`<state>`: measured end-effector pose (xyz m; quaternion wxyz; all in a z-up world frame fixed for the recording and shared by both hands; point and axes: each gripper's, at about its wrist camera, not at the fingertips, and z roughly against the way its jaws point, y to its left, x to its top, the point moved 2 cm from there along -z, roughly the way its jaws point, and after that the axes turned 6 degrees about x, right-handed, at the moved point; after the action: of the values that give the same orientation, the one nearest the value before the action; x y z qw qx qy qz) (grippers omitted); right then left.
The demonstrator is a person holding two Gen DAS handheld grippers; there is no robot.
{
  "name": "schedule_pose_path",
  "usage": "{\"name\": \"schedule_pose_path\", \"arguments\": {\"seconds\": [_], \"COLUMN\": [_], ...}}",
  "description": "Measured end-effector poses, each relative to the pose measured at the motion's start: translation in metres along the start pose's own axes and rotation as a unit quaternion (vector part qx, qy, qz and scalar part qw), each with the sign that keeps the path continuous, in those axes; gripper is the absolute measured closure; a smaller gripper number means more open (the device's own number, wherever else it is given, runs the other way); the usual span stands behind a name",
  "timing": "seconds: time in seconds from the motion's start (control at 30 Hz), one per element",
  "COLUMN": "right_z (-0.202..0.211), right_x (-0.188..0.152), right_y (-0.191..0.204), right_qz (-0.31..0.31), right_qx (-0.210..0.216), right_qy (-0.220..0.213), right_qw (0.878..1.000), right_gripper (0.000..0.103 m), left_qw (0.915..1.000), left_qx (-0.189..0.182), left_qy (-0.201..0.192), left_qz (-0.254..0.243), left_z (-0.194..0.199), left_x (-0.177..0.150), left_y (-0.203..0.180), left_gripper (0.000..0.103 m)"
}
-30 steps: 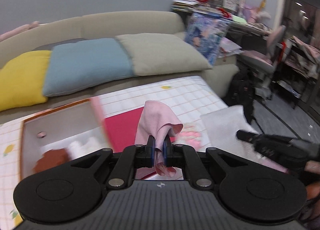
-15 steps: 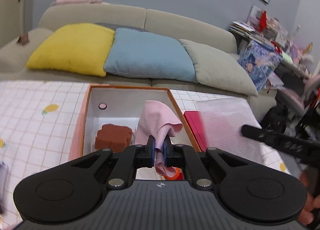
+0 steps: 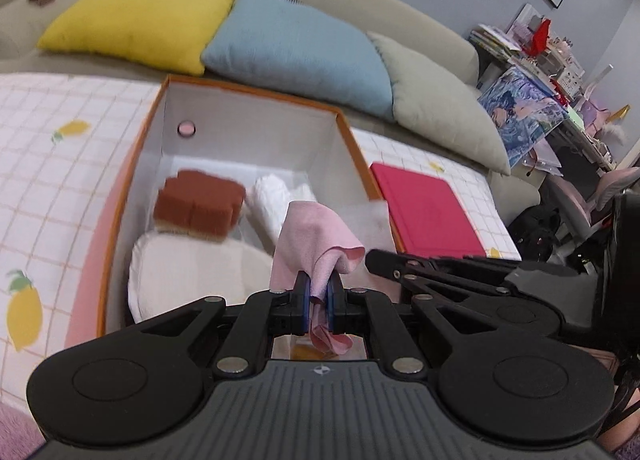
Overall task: Organize soft objects
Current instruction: 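Carry the pink cloth and plastic sheet into the white box and release both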
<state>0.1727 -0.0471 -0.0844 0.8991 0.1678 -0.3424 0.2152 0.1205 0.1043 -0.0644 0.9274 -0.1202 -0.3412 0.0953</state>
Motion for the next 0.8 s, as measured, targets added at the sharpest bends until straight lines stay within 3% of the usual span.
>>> {"name": "schedule_pose_path", "arguments": {"seconds": [0.17,0.27,0.53,0.6,0.8], "right_z": [-0.022,-0.025,0.016,0.029,0.051], "right_x": [-0.004,-0.004,-0.001,-0.002,-0.012], "right_y": [0.009,0.004,-0.007,-0.009,-0.016], "right_qz": [0.079,0.086,0.060,0.051,0.019], "right_qx": [-0.009,-0.010,0.003,-0.007,-0.015], "right_qy": [0.046,0.058,0.021,0.007,-0.007], "right_qw": [0.996,0.995,0.998,0.999,1.000], "right_gripper": [0.103,0.100,0.089,0.081,0.081], "left_qw": [0.9995,0.9995,0.9996,0.9994,0.9974], "left_qx": [-0.006,-0.001,-0.017,-0.023,-0.046], "left_qy": [0.021,0.025,0.021,0.025,0.056], "left_qz": [0.021,0.020,0.010,0.004,0.001], "left_z": [-0.010,-0.010,-0.006,-0.009,-0.033], "left_x": [-0.001,-0.002,0.003,0.004,0.000], "left_y": [0.006,0.008,-0.003,-0.008,-0.019], "left_gripper": [0.095,0.095,0.095,0.095,0.095]}}
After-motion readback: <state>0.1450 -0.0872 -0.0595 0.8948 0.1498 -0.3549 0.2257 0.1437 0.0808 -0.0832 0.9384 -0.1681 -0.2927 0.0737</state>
